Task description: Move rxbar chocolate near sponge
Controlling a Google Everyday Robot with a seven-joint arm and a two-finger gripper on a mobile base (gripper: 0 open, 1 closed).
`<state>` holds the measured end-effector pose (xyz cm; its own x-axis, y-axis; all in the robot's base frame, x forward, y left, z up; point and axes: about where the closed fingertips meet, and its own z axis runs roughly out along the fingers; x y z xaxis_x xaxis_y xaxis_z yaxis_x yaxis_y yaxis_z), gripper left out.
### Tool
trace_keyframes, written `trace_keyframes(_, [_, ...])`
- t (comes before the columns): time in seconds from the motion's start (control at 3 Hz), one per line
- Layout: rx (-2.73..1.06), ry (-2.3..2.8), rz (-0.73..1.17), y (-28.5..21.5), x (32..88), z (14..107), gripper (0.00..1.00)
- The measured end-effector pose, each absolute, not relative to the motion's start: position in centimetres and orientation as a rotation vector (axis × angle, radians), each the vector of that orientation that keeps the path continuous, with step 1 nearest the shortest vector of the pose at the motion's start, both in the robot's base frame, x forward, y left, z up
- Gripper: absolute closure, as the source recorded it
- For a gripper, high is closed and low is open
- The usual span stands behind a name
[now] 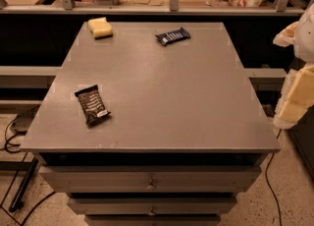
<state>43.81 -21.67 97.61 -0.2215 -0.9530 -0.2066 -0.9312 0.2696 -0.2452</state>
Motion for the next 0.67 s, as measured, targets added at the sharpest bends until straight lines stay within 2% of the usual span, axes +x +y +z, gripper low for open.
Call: trace_keyframes(0.67, [-1.760,2.176,-0.041,-20.1,44.1,97.2,0.00])
